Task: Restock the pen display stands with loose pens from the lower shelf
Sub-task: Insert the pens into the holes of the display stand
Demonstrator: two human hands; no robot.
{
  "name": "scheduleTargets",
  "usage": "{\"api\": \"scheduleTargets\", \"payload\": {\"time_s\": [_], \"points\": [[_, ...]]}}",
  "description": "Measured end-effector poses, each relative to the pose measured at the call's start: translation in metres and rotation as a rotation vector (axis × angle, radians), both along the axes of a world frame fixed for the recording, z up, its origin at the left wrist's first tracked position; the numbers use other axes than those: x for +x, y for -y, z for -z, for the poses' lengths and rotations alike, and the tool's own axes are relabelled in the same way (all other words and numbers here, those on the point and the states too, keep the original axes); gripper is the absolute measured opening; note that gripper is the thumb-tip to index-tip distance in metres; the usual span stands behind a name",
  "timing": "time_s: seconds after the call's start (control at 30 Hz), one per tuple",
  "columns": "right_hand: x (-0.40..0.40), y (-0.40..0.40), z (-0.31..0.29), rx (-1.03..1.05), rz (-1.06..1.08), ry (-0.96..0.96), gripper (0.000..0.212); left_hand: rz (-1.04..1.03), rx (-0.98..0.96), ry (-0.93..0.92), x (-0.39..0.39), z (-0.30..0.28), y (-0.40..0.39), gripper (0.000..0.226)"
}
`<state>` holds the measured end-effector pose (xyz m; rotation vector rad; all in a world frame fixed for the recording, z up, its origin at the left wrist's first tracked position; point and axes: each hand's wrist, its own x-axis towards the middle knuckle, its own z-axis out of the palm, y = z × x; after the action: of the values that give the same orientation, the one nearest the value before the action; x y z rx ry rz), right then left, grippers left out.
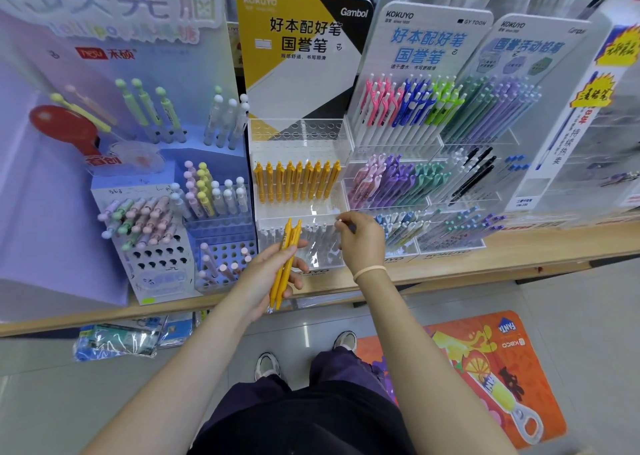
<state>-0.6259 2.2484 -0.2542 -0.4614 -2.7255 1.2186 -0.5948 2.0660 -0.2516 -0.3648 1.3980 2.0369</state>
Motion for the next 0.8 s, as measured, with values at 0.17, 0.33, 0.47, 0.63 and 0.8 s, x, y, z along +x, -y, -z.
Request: {"api": "scheduleTargets", "payload": {"time_s": [0.17, 0.33, 0.47, 0.63, 0.8], "points": [[0.003, 0.001, -0.001, 0.107, -0.065, -0.102, 0.016, 0.001, -0.005, -0.004, 0.000, 0.000, -0.001, 0.026], [0.001, 0.000, -0.006, 0.113, -0.068, -0.074, 0.019, -0.016, 0.002, 0.004, -0.001, 0.001, -0.002, 0.026], [-0.004, 0.001, -0.012, 0.116, -0.079, -0.041, 0.015, -0.019, 0.015, 0.005, -0.001, 0.000, -0.004, 0.025], [0.001, 0.007, -0.008, 0.096, -0.075, -0.004, 0.010, -0.016, 0.021, -0.005, -0.003, -0.003, -0.004, 0.026], [-0.001, 0.008, -0.011, 0.150, -0.113, 0.029, 0.013, -0.011, 0.028, -0.010, -0.004, -0.003, 0.001, 0.028]]}}
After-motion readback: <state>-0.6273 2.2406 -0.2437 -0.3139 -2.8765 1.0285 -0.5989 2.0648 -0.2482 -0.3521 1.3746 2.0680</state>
